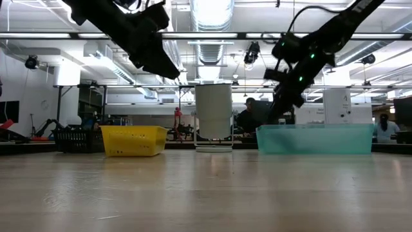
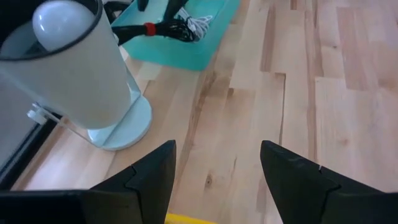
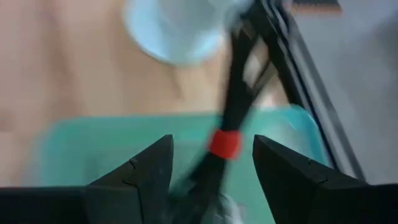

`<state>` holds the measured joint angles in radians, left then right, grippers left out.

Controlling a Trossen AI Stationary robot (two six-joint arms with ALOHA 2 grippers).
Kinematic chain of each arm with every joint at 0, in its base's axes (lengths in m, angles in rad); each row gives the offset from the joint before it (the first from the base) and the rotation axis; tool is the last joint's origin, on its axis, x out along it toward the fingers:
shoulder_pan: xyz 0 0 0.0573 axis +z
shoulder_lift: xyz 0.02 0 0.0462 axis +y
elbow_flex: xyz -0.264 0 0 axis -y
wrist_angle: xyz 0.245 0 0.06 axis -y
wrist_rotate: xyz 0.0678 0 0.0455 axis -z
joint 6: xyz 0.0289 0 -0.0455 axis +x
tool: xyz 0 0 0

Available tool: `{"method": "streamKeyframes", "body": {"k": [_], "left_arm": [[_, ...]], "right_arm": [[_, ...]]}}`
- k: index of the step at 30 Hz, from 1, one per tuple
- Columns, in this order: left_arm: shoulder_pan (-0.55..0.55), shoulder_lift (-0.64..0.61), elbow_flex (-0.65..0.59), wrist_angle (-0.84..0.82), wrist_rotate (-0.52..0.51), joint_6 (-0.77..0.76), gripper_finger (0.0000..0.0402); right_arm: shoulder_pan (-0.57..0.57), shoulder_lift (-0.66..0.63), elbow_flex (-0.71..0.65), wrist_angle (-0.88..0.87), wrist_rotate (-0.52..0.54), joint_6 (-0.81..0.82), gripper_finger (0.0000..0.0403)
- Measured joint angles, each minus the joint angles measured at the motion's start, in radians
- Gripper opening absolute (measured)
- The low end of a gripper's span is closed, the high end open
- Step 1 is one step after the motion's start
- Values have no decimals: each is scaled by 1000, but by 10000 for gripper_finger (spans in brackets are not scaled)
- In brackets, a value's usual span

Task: Pick and place items into bin
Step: Put the black cable charger into the light blue bin

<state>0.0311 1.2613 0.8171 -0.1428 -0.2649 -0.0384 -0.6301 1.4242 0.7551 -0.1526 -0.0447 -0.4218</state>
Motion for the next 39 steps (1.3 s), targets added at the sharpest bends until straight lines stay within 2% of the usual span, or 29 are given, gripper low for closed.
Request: {"method": "streamKeyframes", "body": {"k": [2, 12, 15, 18, 26, 32, 39], "left_arm": [[0, 0, -7, 1, 0, -9, 217], [0, 0, -17, 3, 0, -11, 217], [0, 0, -17, 3, 0, -11, 217], [0, 0, -17, 3, 0, -10, 217], [0, 0, -17, 3, 0, -10, 217], [0, 0, -17, 3, 0, -9, 217], [0, 0, -17, 3, 0, -9, 217]], "right_arm": [[-9, 43, 10, 5, 45, 6, 210], [-38, 153, 32, 13, 30, -23, 208], [-38, 154, 38, 12, 46, -24, 191], [-38, 141, 41, 10, 48, -27, 156], [-38, 76, 42, -23, 48, -27, 27], [-38, -39, 42, -129, 52, -27, 29], [-38, -225, 42, -353, 83, -56, 29]]}}
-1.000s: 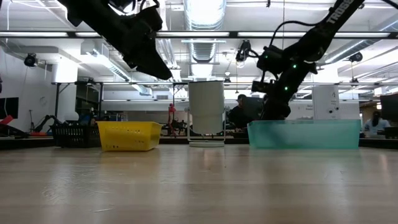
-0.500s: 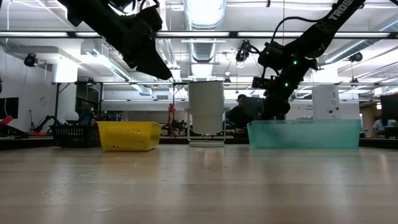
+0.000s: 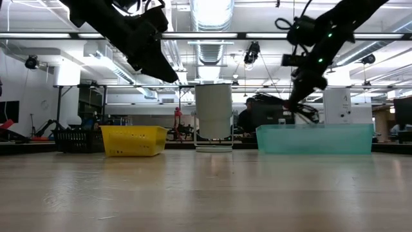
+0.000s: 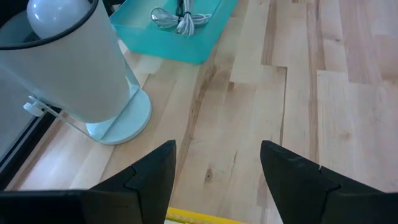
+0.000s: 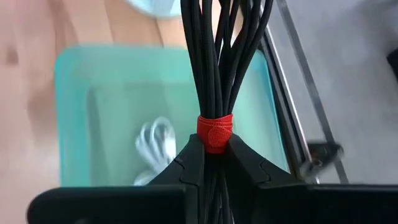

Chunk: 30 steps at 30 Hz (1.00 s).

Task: Pick and place items into bin
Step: Put the black cable charger into the light blue bin, then return to Home Position

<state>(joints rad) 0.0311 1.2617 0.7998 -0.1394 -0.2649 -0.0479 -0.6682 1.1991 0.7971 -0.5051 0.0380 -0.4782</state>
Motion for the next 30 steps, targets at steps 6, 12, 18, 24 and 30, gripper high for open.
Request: {"method": "streamKeyframes", "body": {"k": [6, 12, 18, 24, 30], "left_arm": [[0, 0, 0, 0, 0, 0, 217], [0, 0, 0, 0, 0, 0, 217], [0, 0, 0, 0, 0, 0, 217], [-1, -6, 0, 2, 0, 9, 217], [-23, -20, -40, 146, 1, 81, 217]], "right_arm": [[-1, -81, 0, -162, 62, 11, 30], [0, -86, -1, -181, 72, 86, 78], [0, -86, -1, -202, 74, 118, 161], [0, -86, -1, -159, 60, 229, 210], [16, -87, -25, -5, -90, 341, 210]]}}
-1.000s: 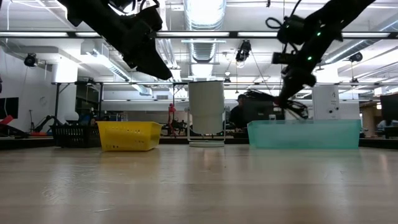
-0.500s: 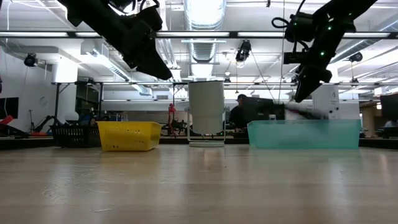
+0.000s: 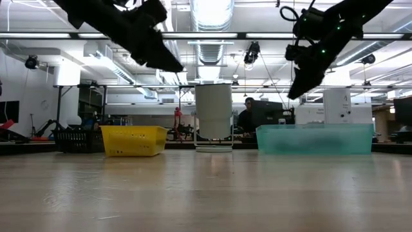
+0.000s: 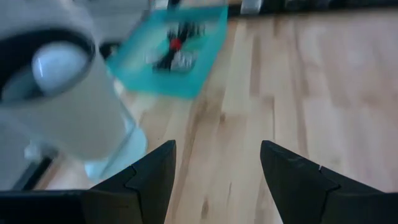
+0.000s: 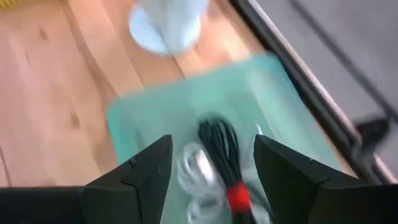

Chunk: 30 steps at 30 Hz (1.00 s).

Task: Pick and place items into bin
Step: Return to Home Position

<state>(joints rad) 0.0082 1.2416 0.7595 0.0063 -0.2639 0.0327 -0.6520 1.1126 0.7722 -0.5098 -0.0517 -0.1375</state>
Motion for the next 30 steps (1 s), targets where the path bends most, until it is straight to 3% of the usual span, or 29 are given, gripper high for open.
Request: {"method": "streamKeyframes", "body": {"k": [9, 20, 25, 30], "left_arm": [[-55, -182, -258, 282, -1, 1, 217], [-150, -722, -583, 304, -72, 21, 217], [-152, -888, -673, 297, -64, 79, 217], [-154, -1035, -741, 296, -41, 132, 191]], "right_arm": [[125, 0, -173, 430, -6, 1, 185], [245, -72, -301, 613, -1, -2, 156], [275, -93, -315, 639, 1, -1, 148], [334, -99, -389, 882, -82, -16, 141]]}}
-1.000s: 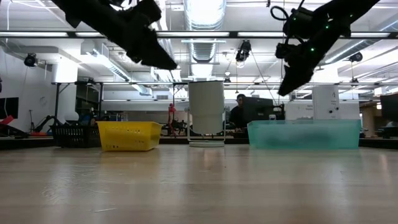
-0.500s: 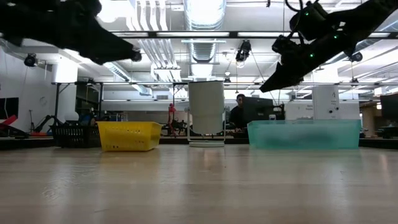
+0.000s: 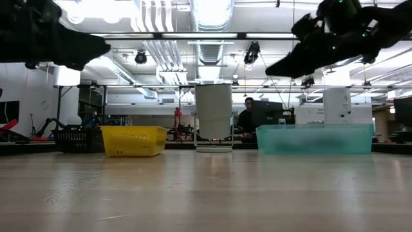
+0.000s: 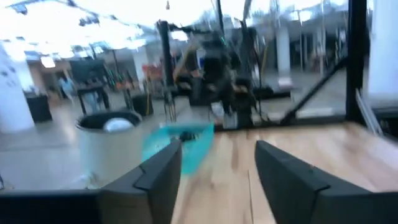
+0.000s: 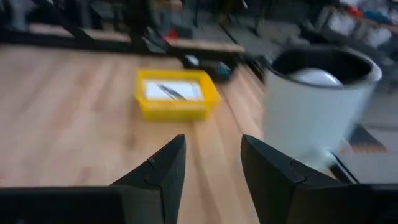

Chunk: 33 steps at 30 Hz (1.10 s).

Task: Pick and place items into bin
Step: Return to Home Position

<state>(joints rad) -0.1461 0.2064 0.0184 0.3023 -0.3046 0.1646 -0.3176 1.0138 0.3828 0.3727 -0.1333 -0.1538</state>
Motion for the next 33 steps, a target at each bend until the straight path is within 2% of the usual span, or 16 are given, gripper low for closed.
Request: {"method": "streamKeyframes", "body": {"k": [3, 8, 9, 15, 21, 26, 33], "left_arm": [[0, -56, -9, -8, -8, 1, 143], [0, -115, -6, -110, -7, 9, 27], [0, -124, -5, -119, -7, 9, 15], [0, -166, -8, -152, -17, 9, 13], [0, -175, -9, -192, -44, -21, 2], [0, -163, -8, -223, -58, -60, 0], [-7, -169, -9, -239, -74, -110, 0]], "right_arm": [[30, -1, -47, 100, 0, 38, 136], [46, -42, -118, 133, 2, 67, 124], [45, -59, -133, 132, 2, 68, 121], [45, -224, -217, 122, 4, 80, 97], [67, -440, -273, -17, 10, 187, 77], [183, -577, -312, -102, 218, 194, 66], [345, -732, -373, -169, 431, 153, 48]]}}
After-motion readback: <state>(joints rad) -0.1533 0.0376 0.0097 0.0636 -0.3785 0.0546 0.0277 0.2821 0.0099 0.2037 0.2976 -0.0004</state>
